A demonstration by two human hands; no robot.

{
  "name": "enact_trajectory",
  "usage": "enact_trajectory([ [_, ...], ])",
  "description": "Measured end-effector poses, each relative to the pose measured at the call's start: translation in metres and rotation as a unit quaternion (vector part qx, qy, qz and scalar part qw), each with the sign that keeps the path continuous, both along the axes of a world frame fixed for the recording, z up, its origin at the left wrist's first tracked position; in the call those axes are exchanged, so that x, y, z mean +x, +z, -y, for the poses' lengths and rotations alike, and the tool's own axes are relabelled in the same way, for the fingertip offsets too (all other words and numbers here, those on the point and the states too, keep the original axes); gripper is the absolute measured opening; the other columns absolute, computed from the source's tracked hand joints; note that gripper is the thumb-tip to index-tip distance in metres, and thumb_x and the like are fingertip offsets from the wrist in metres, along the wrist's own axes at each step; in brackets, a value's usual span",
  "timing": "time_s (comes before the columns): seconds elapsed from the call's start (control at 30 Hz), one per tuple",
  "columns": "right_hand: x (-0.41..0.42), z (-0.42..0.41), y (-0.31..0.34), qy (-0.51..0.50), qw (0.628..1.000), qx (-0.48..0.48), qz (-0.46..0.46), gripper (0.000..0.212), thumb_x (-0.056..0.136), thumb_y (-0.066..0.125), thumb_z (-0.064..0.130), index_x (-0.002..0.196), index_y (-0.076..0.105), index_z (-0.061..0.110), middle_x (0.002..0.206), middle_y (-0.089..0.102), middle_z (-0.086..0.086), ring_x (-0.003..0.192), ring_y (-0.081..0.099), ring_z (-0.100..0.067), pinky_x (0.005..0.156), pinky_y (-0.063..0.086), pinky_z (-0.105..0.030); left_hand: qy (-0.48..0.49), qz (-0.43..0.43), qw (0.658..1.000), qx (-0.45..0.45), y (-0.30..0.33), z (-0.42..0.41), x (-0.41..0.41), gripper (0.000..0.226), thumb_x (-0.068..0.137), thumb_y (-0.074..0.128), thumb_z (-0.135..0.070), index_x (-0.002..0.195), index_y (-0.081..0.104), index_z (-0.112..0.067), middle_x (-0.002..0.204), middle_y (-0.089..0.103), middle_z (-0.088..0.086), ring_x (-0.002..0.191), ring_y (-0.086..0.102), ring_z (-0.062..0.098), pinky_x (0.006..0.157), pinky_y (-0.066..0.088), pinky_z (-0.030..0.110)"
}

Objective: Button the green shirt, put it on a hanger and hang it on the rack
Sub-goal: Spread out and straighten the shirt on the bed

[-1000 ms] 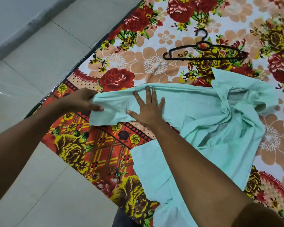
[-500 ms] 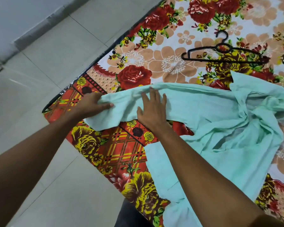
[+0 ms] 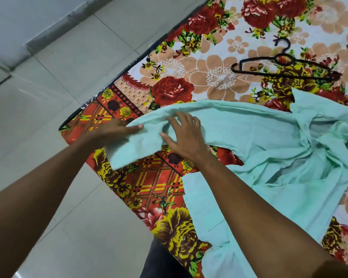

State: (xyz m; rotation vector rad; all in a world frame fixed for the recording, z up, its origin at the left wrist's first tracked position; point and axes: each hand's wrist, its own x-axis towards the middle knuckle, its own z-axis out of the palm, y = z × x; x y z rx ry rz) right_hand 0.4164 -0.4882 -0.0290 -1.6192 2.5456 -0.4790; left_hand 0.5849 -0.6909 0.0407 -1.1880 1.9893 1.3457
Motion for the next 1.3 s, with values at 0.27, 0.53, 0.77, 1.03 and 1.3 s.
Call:
enact_trajectory([
  [0.27, 0.022, -0.001, 0.002, 0.078, 0.993, -0.084, 0.030, 0.052, 0.089, 0.066, 0.056, 0.124, 0.066, 0.016, 0.113, 0.059, -0.006, 0.106, 0.054, -0.027, 0.086, 0.042, -0.042, 0.018, -0.143, 0.980, -0.139, -0.015, -0.004, 0.020, 0.032, 0.087, 0.084, -0.031, 0.110, 0.074, -0.010, 0.093, 0.072, 0.000, 0.085, 0.069, 0.020, 0.059, 0.048, 0.022],
  [0.53, 0.044, 0.000, -0.006, 0.068, 0.992, 0.008, 0.109, 0.045, 0.086, 0.065, 0.047, 0.126, 0.069, 0.028, 0.120, 0.054, 0.000, 0.113, 0.049, -0.023, 0.090, 0.043, -0.045, -0.068, -0.099, 0.982, -0.146, -0.015, -0.003, 0.036, 0.023, 0.082, 0.088, -0.029, 0.089, 0.072, -0.014, 0.079, 0.067, 0.001, 0.072, 0.062, 0.021, 0.057, 0.040, 0.031],
  [0.77, 0.015, 0.005, 0.007, 0.088, 0.984, 0.020, 0.151, 0.079, 0.069, 0.066, 0.023, 0.147, 0.053, 0.028, 0.154, 0.042, -0.005, 0.143, 0.035, -0.027, 0.107, 0.030, -0.045, -0.051, -0.137, 0.899, -0.414, -0.023, -0.022, 0.044, 0.049, 0.089, 0.079, -0.033, 0.128, 0.057, -0.014, 0.124, 0.060, 0.012, 0.115, 0.054, 0.034, 0.090, 0.049, 0.045],
  [1.03, -0.002, -0.006, -0.008, 0.062, 0.993, 0.047, 0.089, 0.075, 0.089, 0.065, 0.040, 0.155, 0.042, 0.012, 0.158, 0.044, -0.010, 0.148, 0.040, -0.027, 0.113, 0.035, -0.048, -0.228, -0.060, 0.903, -0.360, -0.041, -0.089, 0.034, 0.088, 0.089, 0.069, -0.060, 0.158, 0.037, -0.015, 0.165, 0.036, 0.016, 0.154, 0.031, 0.038, 0.122, 0.029, 0.055],
  [1.3, -0.009, -0.017, -0.011, 0.090, 0.994, 0.040, 0.047, 0.057, 0.092, 0.060, 0.036, 0.144, 0.057, 0.012, 0.155, 0.051, -0.014, 0.146, 0.045, -0.028, 0.111, 0.040, -0.048, 0.139, -0.246, 0.950, -0.136, 0.014, -0.064, 0.022, 0.028, 0.098, 0.051, -0.019, 0.103, 0.077, -0.010, 0.091, 0.076, 0.005, 0.073, 0.063, 0.017, 0.065, 0.046, 0.030],
])
